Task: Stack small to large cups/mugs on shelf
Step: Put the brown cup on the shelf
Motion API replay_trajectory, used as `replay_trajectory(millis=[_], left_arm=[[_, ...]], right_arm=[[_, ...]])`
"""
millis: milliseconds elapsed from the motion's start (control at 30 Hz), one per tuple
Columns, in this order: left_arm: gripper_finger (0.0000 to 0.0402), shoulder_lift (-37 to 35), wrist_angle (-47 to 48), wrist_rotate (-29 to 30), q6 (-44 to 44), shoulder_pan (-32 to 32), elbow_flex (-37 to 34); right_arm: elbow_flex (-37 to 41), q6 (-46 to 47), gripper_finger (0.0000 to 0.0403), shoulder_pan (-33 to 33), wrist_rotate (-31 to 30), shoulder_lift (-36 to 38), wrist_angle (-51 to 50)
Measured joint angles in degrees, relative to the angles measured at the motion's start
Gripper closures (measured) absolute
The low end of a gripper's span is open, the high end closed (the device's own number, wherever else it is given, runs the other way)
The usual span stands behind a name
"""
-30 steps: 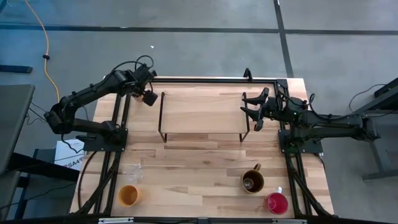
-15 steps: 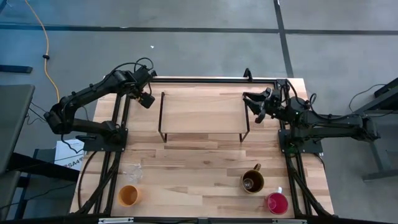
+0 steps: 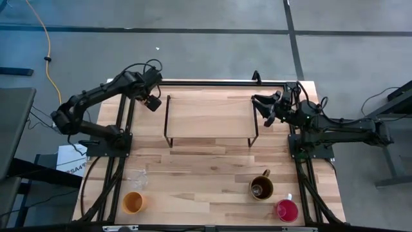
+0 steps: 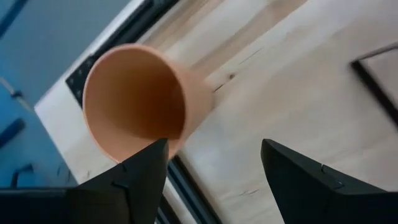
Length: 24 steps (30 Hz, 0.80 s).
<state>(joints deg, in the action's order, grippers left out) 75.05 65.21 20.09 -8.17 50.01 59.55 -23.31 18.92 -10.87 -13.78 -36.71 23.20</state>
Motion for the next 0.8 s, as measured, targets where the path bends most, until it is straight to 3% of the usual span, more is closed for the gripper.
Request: replay_trajectory(millis=[133, 433, 667, 800], left_arm=[[0.0158, 2.37, -1.33, 2.50, -3.56, 0.16, 0.40], [0.0158, 4.86, -2.25, -0.07, -9.04, 1.55, 0.44], [0.0158, 9.10, -2.84, 4.60, -13.35, 1.15, 0.42], [0.0180, 9.64, -2.77, 5.01, -13.59, 1.00, 0.42]], right_arm=[[0.00, -2.97, 0.0236, -0.02, 0.00, 0.00, 0.25], [0.00, -3.87, 0.0236, -0.02, 0.00, 0.02, 0.22], [0.00, -1.93, 0.0236, -0.02, 0.02, 0.02, 1.08], [0.00, -0.95, 0.0236, -0.02, 0.02, 0.02, 2.03]])
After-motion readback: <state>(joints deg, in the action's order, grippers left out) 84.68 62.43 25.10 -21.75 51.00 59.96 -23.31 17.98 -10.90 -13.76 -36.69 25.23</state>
